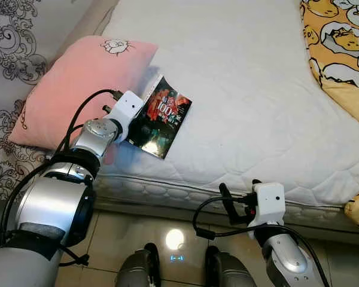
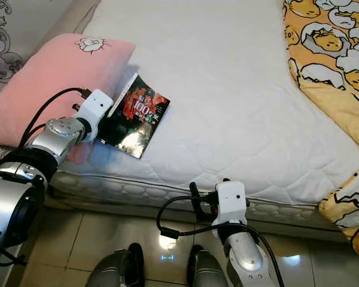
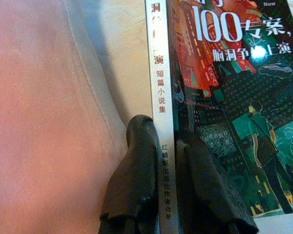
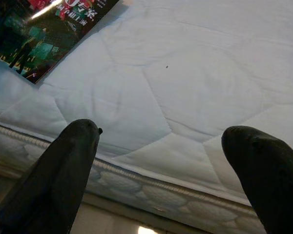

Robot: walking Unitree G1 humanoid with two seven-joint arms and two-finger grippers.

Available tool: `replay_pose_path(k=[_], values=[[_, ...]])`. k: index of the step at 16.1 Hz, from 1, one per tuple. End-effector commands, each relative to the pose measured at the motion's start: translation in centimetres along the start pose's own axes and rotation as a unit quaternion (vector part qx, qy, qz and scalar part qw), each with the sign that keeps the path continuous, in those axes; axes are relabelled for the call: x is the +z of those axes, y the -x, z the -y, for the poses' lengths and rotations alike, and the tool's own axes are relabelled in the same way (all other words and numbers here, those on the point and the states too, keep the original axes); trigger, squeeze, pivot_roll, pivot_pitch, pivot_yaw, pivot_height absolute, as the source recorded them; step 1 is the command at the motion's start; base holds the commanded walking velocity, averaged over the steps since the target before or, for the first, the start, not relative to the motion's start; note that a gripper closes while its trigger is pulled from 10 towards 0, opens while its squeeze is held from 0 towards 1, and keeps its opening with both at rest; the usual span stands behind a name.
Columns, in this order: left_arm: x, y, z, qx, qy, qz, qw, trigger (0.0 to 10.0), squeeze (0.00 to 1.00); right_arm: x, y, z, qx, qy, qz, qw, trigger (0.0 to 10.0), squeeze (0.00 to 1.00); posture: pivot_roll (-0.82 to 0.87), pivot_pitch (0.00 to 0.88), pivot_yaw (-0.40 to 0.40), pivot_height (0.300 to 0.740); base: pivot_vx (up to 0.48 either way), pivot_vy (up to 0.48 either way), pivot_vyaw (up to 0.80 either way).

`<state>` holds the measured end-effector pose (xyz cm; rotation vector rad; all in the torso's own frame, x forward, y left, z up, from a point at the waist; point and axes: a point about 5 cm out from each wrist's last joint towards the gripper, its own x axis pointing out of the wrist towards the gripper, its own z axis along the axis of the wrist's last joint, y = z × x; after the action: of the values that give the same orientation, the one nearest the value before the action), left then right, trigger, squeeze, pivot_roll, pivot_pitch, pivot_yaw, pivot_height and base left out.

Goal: Clean up the room

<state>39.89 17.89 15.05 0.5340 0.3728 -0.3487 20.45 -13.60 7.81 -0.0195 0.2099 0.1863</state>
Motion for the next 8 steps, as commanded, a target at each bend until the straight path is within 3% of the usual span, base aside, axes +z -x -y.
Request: replay_pose_path(k=[1,6,8], values=[[0.0,-0.1,0.2,-0.001,-0.008,-0.009,1.000,10.0,1.00,-0.7,0.4,0.1,-0.006,0.002,-0.018,1.000,10.0,0.31,-0.11,0.254,0.033,0.740,0.000,0.000,0.00],[0.9,0.1,-0.8,0.030,0.015,0.012,0.999,10.0,1.00,-0.8,0.3,0.2,-0.007,0.004,-0.020,1.000,10.0,0.31,-0.12,0.246,0.033,0.740,0.000,0.000,0.00],[2.3,0.2,-1.3,0.034,0.022,0.033,0.999,10.0,1.00,-0.5,-0.1,0.4,-0.016,-0.022,-0.019,0.999,10.0,0.31,-0.11,0.224,0.032,0.740,0.000,0.000,0.00]])
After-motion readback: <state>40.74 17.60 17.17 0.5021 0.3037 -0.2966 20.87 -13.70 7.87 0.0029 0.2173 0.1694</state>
